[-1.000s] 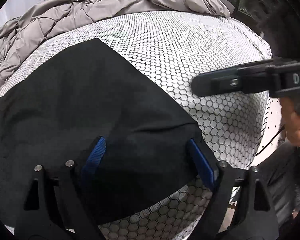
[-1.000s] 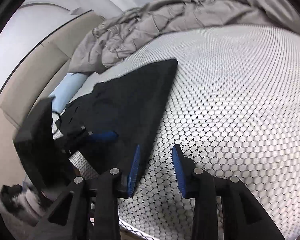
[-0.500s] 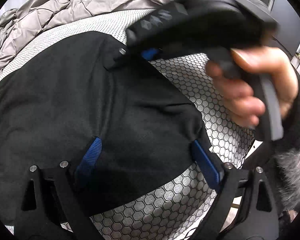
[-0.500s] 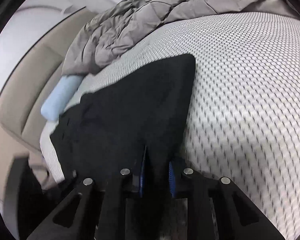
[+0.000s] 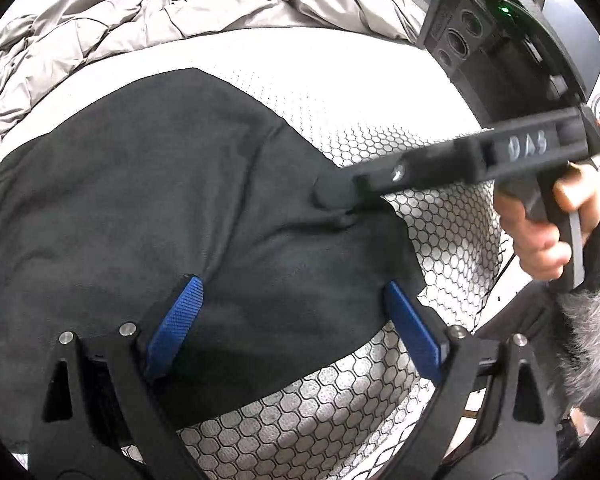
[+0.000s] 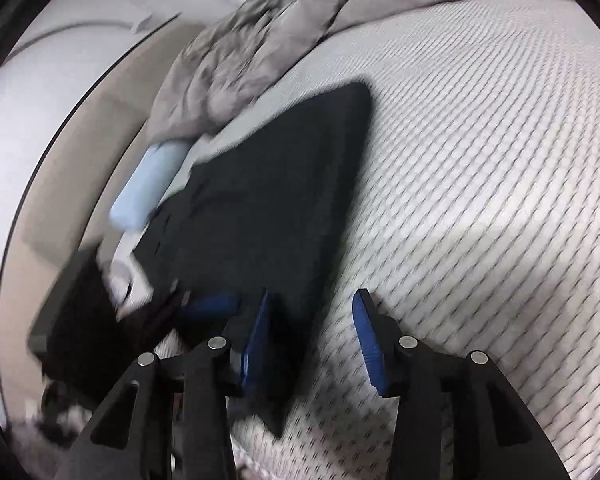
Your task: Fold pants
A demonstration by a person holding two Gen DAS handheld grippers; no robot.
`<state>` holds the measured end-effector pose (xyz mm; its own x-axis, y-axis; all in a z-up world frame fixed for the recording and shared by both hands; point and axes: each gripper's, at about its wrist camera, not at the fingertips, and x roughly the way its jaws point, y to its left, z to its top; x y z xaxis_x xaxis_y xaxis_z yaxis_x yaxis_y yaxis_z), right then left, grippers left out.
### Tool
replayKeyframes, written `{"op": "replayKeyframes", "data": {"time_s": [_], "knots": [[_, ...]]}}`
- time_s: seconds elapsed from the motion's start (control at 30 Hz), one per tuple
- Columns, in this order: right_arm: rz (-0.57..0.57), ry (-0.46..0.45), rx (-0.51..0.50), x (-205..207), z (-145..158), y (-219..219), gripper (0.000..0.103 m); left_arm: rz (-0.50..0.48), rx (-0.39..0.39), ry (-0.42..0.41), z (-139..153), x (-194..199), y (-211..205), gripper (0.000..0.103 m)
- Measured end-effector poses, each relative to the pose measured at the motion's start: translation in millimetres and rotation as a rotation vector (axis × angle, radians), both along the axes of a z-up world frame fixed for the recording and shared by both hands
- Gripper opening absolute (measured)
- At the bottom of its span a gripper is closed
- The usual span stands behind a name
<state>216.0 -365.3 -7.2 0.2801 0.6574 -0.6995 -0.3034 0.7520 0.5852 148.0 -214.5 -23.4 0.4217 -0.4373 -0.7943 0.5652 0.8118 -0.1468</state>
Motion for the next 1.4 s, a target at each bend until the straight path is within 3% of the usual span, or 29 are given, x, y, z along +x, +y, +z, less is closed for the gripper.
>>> {"op": "replayKeyframes", "data": {"time_s": [0.03,0.07,0.23,0.33,0.5,0.6,0.67,0.73,0.77,0.93,1.03,1.1,1.13,1.23,1.3,1.4], "knots": [[-0.001,-0.014,-0.031,-1,-2,3,0.033,-0.001,0.003,-0.002,0,0,-2,0.092],[-0.005,-0.009,-0.033,-1,-5,4,0.016,-0.003,0.009,-0.004,-1,0,-3,0.092],[-0.060,-0.050,-0.021,4,5,1,0.011,-0.022,0.041,-0.022,-2,-2,-9,0.093],[-0.072,-0.008,-0.029,16,-2,5,0.011,-0.035,0.049,-0.019,-1,-1,-9,0.093],[-0.075,-0.026,-0.015,6,12,-7,0.027,0.002,-0.057,0.008,19,2,7,0.093],[-0.012,-0.042,0.002,-5,18,-8,0.029,0.042,-0.094,-0.008,22,7,13,0.093],[0.035,-0.038,-0.062,-10,13,1,0.029,0.058,-0.068,0.015,15,14,13,0.093],[0.049,-0.032,-0.161,-11,5,8,0.020,0.042,0.000,0.016,8,16,8,0.093],[0.043,-0.028,-0.162,-11,6,5,0.014,0.028,0.017,0.001,7,15,6,0.093],[0.005,-0.022,-0.183,-17,11,-15,0.015,0.015,0.039,-0.004,8,9,5,0.094],[-0.027,-0.057,-0.136,-22,23,-23,0.024,0.057,-0.054,-0.002,20,9,14,0.093],[-0.027,-0.073,-0.093,-22,23,-26,0.048,0.076,-0.137,-0.022,28,9,17,0.094],[-0.014,-0.075,-0.077,-19,23,-22,0.049,0.085,-0.148,-0.030,28,10,16,0.094],[0.020,-0.046,-0.102,-7,10,3,0.049,0.096,-0.047,-0.014,10,18,0,0.094],[0.036,-0.038,-0.138,1,3,17,0.049,0.072,0.030,-0.080,4,11,-13,0.097],[0.036,-0.051,-0.145,17,-1,34,0.048,0.061,0.074,-0.092,1,5,-19,0.099]]}}
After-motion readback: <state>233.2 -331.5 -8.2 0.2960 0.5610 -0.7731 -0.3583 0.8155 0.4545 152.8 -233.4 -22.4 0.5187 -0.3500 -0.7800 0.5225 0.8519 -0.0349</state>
